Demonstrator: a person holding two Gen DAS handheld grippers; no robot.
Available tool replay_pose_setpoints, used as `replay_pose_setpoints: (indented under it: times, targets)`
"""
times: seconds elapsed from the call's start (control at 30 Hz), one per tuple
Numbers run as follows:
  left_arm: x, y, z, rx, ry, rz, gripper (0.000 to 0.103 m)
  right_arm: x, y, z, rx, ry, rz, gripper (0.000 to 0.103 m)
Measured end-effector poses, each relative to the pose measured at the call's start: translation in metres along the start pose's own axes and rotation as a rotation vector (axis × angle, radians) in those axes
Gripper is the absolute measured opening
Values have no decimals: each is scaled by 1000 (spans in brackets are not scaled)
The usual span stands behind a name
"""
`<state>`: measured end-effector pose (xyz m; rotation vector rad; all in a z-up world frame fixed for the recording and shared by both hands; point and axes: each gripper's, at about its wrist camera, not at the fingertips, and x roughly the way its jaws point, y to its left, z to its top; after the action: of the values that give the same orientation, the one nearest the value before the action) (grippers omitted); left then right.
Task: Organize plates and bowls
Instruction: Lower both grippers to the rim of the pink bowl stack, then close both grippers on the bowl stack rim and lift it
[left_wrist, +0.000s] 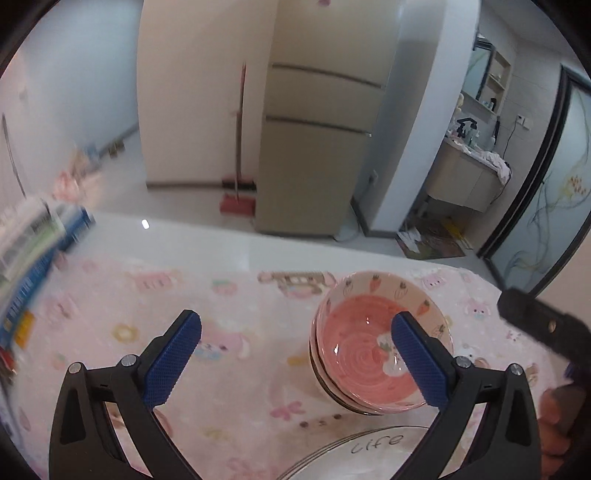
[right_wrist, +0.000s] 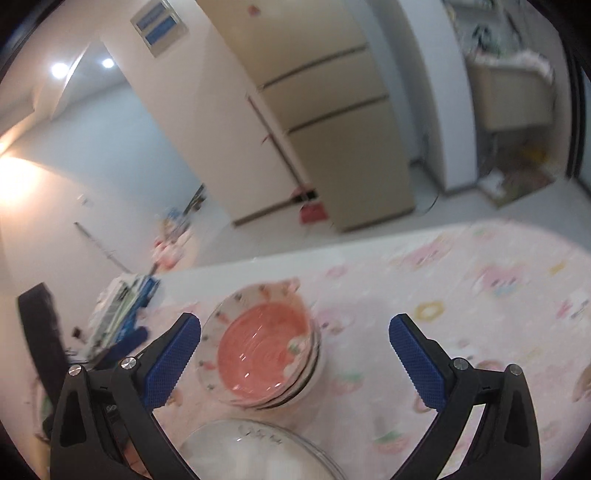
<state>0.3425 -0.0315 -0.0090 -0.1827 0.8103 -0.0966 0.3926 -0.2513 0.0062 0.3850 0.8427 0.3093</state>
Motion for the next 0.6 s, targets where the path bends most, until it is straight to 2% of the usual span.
replay_pose_setpoints:
  times: [0.13, 0.27, 0.43, 0.53, 0.6]
  targets:
    - [14, 9, -4, -62, 71, -86, 102, 19, -14, -4, 46, 61, 11, 103]
    - [25, 9, -5, -96, 131, -146, 102, 45, -40, -11, 182, 160, 146, 102]
    - [34, 14, -5, -155, 184, -163, 102, 72, -67, -22, 305, 249, 275, 97]
    - [37, 20, -4, -187, 193, -241, 102, 81, -75, -27, 359, 272, 349, 94]
    - [41, 24, -4, -210, 211, -288, 102, 87, -78, -28, 378, 286, 338, 90]
